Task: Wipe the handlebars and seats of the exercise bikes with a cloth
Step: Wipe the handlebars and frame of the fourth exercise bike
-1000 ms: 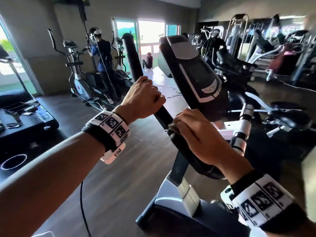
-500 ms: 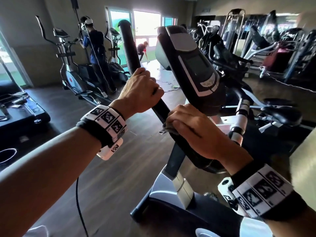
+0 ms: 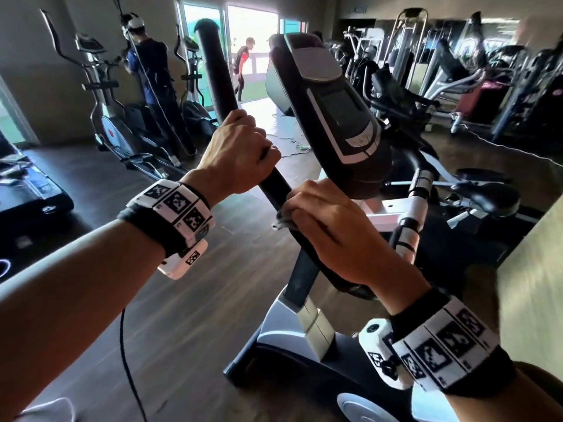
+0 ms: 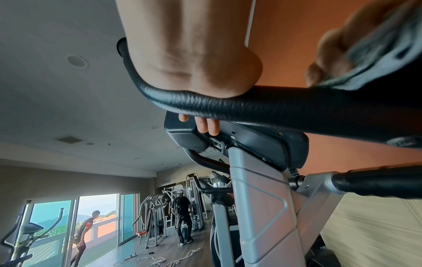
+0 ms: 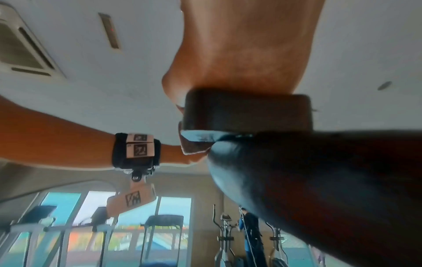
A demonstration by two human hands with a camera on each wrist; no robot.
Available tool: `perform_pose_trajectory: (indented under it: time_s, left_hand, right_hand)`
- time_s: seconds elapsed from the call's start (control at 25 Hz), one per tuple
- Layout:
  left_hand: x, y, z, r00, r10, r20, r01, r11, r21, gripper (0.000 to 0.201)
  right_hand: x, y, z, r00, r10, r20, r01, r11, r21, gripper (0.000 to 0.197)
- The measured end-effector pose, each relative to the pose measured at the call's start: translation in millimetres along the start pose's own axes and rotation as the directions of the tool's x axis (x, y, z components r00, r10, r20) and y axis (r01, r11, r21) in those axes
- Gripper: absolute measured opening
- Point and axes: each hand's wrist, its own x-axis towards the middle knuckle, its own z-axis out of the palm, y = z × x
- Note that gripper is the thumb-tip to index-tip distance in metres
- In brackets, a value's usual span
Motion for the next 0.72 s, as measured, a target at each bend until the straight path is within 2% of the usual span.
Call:
perform_pose_trajectory:
  time_s: [0.24,0.36,0.4,0.52,0.64,0.72]
  left_hand:
    - [-0.1,4.3,-2.0,0.999,-0.026,0.032,0.026,1.000,-0.008,0.048]
    - [1.4,6.5,1.3,0.998,-0.044,0.047,0.045,0.999,-0.007,0.049]
    - [1.2,6.7,2.3,0.998,-0.044,0.034,0.044,0.999,-0.015,0.048]
    - [-0.8,5.3,0.8,0.999,-0.037,0.017,0.037,0.999,-0.027,0.047]
    - [0.8,7.3,-0.2,0.999,-0.027,0.036,0.026,1.000,0.003,0.049]
    - [1.4,7.3,0.0,0.998,-0.045,0.043,0.045,0.999,0.011,0.051]
  right_hand:
    - [-41.7,0.0,-3.9,0.999,0.037,0.021,-0.038,0.998,0.056,0.047]
    - [-39.2,-7.2,-5.0,0.984,0.179,-0.001,-0.178,0.978,0.108,0.027]
    - [-34.4,-7.4,-4.7,0.981,0.191,-0.009,-0.189,0.976,0.109,0.028]
    - [-37.9,-9.6,-3.3,0.990,0.136,0.031,-0.136,0.991,-0.006,0.050]
    - [-73.9,-11.8,-10.9,0.986,0.158,0.042,-0.158,0.987,0.000,0.054]
    - [-75.0,-14.5,-16.5,0.969,0.223,0.107,-0.219,0.975,-0.046,0.055]
